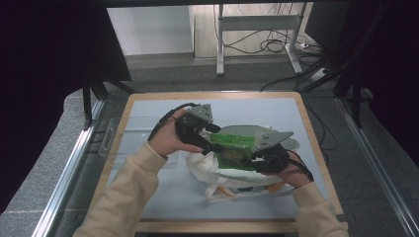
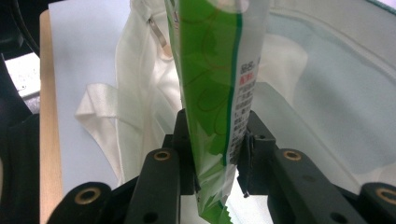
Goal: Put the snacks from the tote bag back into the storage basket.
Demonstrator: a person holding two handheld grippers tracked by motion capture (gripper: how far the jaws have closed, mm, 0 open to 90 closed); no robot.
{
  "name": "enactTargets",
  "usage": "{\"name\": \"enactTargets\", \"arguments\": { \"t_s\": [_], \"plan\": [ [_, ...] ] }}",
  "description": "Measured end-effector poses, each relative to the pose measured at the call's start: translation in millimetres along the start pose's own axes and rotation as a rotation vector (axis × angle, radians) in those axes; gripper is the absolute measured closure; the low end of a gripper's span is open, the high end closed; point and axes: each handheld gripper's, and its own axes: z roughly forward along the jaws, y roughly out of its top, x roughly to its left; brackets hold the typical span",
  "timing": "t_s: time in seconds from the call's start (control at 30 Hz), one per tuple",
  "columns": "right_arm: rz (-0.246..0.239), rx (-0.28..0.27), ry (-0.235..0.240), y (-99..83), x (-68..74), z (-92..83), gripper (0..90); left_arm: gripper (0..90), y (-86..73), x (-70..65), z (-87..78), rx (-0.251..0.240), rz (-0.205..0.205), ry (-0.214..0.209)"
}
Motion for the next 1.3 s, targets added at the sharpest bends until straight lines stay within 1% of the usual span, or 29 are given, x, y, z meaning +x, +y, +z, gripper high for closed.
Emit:
{"name": "enactTargets", "arguments": {
  "t_s": [0.07, 0.13, 0.27, 0.37, 0.4, 0.43, 0.53, 0.67, 0.73, 0.8, 0.9, 1.03, 1.2, 1.23, 1.27, 1.3],
  "plan": [
    [-0.001, 0.006, -0.004, -0.2, 0.0, 0.6, 71.2, 34.1, 0.9, 1.6, 5.4, 0.035, 0.017, -0.013],
    [0.000, 0.009, -0.004, -0.3, 0.2, 0.8, 71.2, 36.8, 1.5, 2.5, 10.8, 0.059, 0.026, -0.017],
    [-0.003, 0.003, -0.004, 0.3, 0.8, 0.3, 71.2, 46.5, 1.9, 1.9, 19.0, 0.076, 0.033, -0.017],
    [-0.011, 0.006, -0.004, 0.9, 1.9, 0.6, 71.1, 58.9, 3.0, 0.8, 21.7, 0.089, 0.048, -0.012],
    [-0.012, 0.007, -0.006, 0.9, 2.2, 0.6, 71.0, 65.3, 3.2, 0.8, 22.2, 0.094, 0.053, -0.009],
    [-0.016, 0.010, -0.004, 0.7, 2.1, 0.5, 71.0, 66.8, 3.4, 1.1, 22.4, 0.099, 0.054, -0.011],
    [-0.012, 0.008, -0.009, 0.6, 1.6, -0.3, 71.0, 68.0, 4.1, 1.0, 23.2, 0.110, 0.074, -0.012],
    [-0.016, 0.004, -0.016, 0.8, 1.7, -0.7, 71.0, 67.6, 4.8, 0.5, 24.5, 0.134, 0.088, -0.004],
    [-0.017, 0.006, -0.020, 0.9, 1.7, -0.8, 71.0, 68.3, 4.4, 0.8, 25.5, 0.136, 0.088, -0.004],
    [-0.014, 0.005, -0.023, 0.8, 1.5, -1.1, 70.9, 71.5, 3.7, 0.6, 26.4, 0.145, 0.116, -0.003],
    [-0.012, 0.000, -0.016, 0.5, 0.8, -1.8, 70.7, 74.6, 3.0, 0.0, 26.9, 0.153, 0.132, 0.004],
    [-0.009, -0.012, -0.010, 0.6, 0.9, -3.1, 69.7, 75.9, 2.9, 0.9, 24.9, 0.150, 0.129, 0.002],
    [-0.009, -0.043, -0.012, 1.1, 2.1, -6.6, 64.9, 77.1, 1.9, 3.1, 21.0, 0.124, 0.113, 0.003],
    [-0.011, -0.047, -0.013, 1.1, 2.2, -7.7, 63.1, 77.3, 1.8, 3.5, 19.7, 0.124, 0.111, 0.006],
    [-0.010, -0.053, -0.007, 0.8, 2.2, -8.4, 60.9, 77.4, 1.3, 3.5, 19.0, 0.117, 0.101, 0.008],
    [-0.009, -0.058, -0.007, 0.5, 2.0, -9.4, 58.4, 77.4, 1.1, 4.4, 17.6, 0.121, 0.106, 0.011]
  ]
}}
